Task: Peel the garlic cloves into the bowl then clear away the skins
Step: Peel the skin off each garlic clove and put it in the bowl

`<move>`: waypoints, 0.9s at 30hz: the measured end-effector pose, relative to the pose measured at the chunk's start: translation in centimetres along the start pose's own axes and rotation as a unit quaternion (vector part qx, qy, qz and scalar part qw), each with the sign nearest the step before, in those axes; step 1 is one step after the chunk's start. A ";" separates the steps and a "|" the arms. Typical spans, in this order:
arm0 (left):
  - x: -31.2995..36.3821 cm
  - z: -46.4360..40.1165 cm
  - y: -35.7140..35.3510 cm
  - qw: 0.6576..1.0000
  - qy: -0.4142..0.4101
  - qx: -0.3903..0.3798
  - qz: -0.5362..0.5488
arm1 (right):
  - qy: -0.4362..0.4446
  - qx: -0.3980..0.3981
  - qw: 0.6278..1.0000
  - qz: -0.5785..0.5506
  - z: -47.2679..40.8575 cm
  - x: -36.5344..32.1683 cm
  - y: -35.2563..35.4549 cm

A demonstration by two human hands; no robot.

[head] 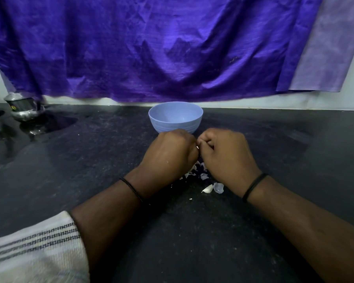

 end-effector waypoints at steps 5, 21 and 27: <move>-0.4 0.1 -0.2 0.999 0.015 0.032 0.018 | -0.023 0.020 0.997 -0.076 0.2 -0.1 0.2; -0.5 -0.1 -0.3 0.917 0.252 -0.025 0.309 | -0.059 0.041 0.978 -0.196 0.1 0.1 -0.4; -1.0 -0.3 -0.5 0.825 0.287 -0.067 0.482 | -0.144 -0.002 0.933 -0.329 -0.5 0.5 0.1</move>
Point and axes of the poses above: each hand's wrist, its own z-axis away from the middle knuckle, its own y-axis out of the back of the hand, x = y × z, the point moved 1 cm from there along -z, towards the middle knuckle, and after that the axes turned 10 degrees about -z, right-handed, at the moved point
